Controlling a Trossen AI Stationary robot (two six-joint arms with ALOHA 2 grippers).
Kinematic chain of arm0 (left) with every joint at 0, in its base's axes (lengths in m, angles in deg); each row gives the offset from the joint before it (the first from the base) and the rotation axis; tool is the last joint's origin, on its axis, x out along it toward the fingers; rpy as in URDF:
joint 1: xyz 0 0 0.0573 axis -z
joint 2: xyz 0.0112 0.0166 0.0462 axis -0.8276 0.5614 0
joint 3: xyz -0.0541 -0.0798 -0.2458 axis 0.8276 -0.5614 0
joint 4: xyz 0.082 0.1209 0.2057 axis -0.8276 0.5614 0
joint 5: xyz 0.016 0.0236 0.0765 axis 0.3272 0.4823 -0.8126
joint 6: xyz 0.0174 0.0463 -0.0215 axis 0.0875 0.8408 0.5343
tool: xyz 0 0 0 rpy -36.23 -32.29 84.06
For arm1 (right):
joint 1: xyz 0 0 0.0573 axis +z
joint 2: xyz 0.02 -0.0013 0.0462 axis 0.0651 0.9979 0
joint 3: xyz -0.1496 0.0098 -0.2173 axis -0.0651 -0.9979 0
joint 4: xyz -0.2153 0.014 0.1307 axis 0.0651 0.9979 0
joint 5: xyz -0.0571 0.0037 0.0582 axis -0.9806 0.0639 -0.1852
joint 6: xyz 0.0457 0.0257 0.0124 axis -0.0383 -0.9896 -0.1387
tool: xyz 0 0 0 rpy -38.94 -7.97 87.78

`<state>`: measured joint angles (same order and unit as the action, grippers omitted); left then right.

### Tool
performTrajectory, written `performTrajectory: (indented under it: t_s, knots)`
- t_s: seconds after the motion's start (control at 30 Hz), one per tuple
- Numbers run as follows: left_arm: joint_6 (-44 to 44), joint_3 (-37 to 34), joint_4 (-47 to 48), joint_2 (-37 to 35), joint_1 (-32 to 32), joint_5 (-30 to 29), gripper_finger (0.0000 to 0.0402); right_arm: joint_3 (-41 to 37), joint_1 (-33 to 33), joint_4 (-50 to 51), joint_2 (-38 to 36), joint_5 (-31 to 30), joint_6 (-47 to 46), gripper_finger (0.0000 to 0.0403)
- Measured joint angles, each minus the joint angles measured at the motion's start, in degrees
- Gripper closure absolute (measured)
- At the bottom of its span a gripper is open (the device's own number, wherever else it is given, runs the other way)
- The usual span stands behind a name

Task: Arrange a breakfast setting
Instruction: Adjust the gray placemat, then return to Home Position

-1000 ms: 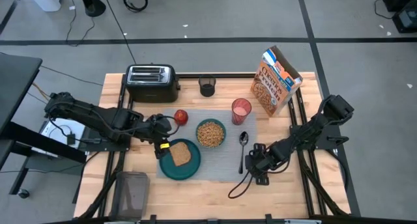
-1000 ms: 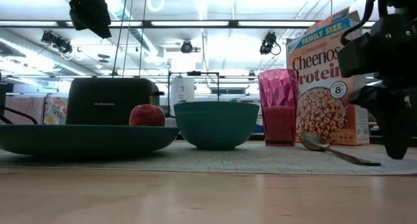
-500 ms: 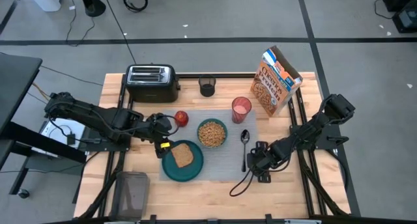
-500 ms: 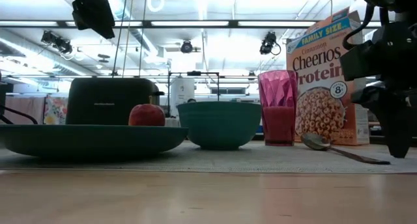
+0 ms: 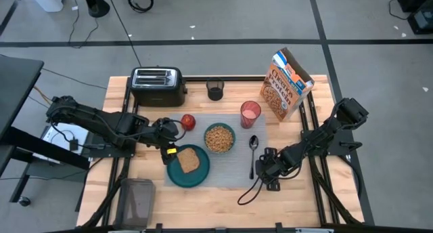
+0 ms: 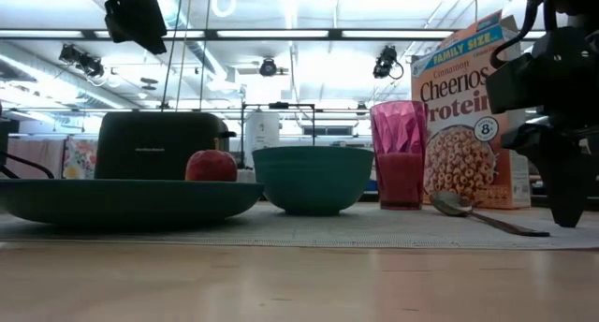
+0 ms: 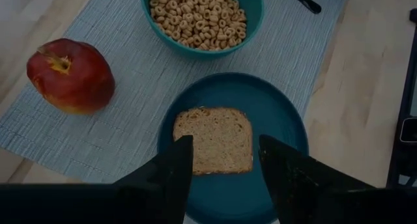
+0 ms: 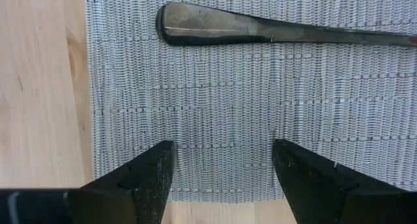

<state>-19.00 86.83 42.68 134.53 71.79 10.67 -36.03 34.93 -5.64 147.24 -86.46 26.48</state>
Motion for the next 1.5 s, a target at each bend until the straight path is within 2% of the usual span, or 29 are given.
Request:
performTrajectory:
  t_s: [0.2,0.3,0.43,0.57,0.73,0.9,0.97,1.03,1.27,1.33,1.4,1.5]
  knots:
    - [0.0,0.0,-0.6,0.0,0.0,0.0,0.0221,0.2,-0.1,0.8,-0.9,1.2,0.7,0.0138]
    - [2.1,0.0,-4.3,-0.3,0.0,0.0,0.0221,2.3,0.0,3.8,-2.8,2.2,1.6,0.0138]
    - [7.4,0.0,-14.3,-0.4,-0.5,0.6,0.0222,6.6,-0.1,9.7,-7.4,2.8,4.0,0.0138]
    - [13.8,0.0,-26.7,-0.4,-3.7,5.8,0.0238,10.6,-2.0,12.2,-14.8,2.0,7.5,0.0147]
    - [22.1,0.0,-41.6,-0.3,-10.4,15.4,0.0295,12.5,-6.9,9.6,-25.8,-3.2,11.7,0.0203]
    - [24.7,0.0,-45.5,-1.5,-15.5,22.8,0.0378,12.3,-10.1,2.6,-35.5,-6.0,14.5,0.0299]
    - [23.1,0.0,-45.2,-2.2,-16.3,22.6,0.0393,10.7,-10.2,0.4,-38.8,-7.6,14.5,0.0350]
    - [22.6,0.0,-45.2,-2.4,-17.2,21.1,0.0388,7.2,-10.1,-3.7,-42.1,-8.5,14.7,0.0388]
    - [18.2,0.0,-44.3,-2.2,-18.3,20.4,0.0352,-13.8,-8.6,-35.9,-53.9,-8.4,16.4,0.0391]
    - [22.4,0.0,-42.7,-2.2,-18.2,21.4,0.0350,-17.8,-8.6,-37.2,-56.4,-9.1,18.6,0.0394]
    - [25.4,0.0,-41.3,-2.2,-18.3,19.3,0.0350,-20.8,-8.6,-36.3,-58.1,-9.1,20.3,0.0394]
    - [29.3,0.0,-40.4,-2.3,-19.7,17.9,0.0350,-23.8,-8.6,-35.8,-59.8,-5.9,20.5,0.0387]
